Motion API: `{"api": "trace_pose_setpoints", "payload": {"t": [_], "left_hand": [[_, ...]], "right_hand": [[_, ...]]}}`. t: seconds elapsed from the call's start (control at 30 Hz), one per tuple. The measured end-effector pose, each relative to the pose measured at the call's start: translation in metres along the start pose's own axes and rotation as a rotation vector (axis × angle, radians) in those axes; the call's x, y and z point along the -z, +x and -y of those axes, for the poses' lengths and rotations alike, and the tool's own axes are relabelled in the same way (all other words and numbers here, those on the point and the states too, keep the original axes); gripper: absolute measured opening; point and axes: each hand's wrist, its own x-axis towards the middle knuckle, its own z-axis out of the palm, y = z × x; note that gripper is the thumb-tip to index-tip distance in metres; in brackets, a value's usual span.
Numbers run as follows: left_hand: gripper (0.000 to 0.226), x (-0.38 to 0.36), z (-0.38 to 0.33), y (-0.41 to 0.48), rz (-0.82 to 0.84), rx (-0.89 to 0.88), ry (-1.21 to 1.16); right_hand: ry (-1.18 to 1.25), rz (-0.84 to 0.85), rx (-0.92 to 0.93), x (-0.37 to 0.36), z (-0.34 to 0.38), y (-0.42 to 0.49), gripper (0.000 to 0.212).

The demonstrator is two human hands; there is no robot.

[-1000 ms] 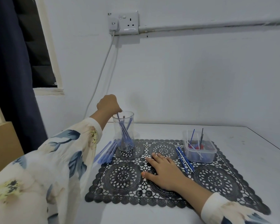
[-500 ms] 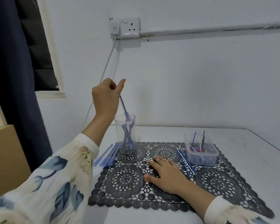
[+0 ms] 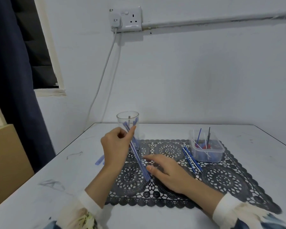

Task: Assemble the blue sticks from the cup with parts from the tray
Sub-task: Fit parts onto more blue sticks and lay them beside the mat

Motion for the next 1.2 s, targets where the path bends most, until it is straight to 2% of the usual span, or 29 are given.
{"api": "trace_pose_setpoints", "payload": {"t": [0.1, 0.23, 0.33, 0.43, 0.53, 0.7, 0.87, 0.97, 1.0, 1.1, 1.2], "left_hand": [[0.045, 0.002, 0.001, -0.008, -0.029, 0.057, -0.078], [0.044, 0.002, 0.002, -0.01, -0.013, 0.094, -0.174], [0.044, -0.002, 0.004, -0.019, 0.072, 0.129, -0.29], [0.037, -0.007, -0.003, -0.037, 0.257, 0.143, -0.386], [0.032, -0.012, -0.005, -0.051, 0.412, 0.028, -0.31], [0.021, -0.012, -0.002, -0.05, 0.388, -0.074, -0.246], [0.02, -0.014, 0.005, -0.045, 0.455, -0.271, -0.024], [0.02, -0.015, 0.008, -0.046, 0.489, -0.304, 0.131], [0.022, -0.015, 0.009, -0.046, 0.507, -0.289, 0.178], [0.047, -0.017, 0.011, -0.05, 0.606, -0.233, 0.281], [0.056, -0.017, 0.012, -0.052, 0.655, -0.292, 0.364]], "right_hand": [[-0.054, 0.006, 0.08, -0.005, 0.004, 0.001, 0.06], [-0.052, -0.088, 0.088, -0.009, 0.004, 0.001, 0.042], [0.005, -0.136, 0.06, -0.01, 0.004, 0.001, 0.028], [0.074, -0.251, 0.038, -0.009, 0.003, 0.001, 0.024], [0.088, -0.333, 0.023, -0.009, -0.001, 0.003, 0.026], [0.042, -0.322, 0.038, -0.005, -0.009, 0.003, 0.028], [-0.047, -0.468, 0.068, 0.006, -0.018, 0.006, 0.035], [-0.118, -0.5, 0.11, 0.011, -0.019, 0.007, 0.047], [-0.158, -0.507, 0.126, 0.012, -0.019, 0.007, 0.049], [-0.288, -0.526, 0.168, 0.012, -0.02, 0.007, 0.044], [-0.41, -0.542, 0.198, 0.014, -0.022, 0.008, 0.038]]}}
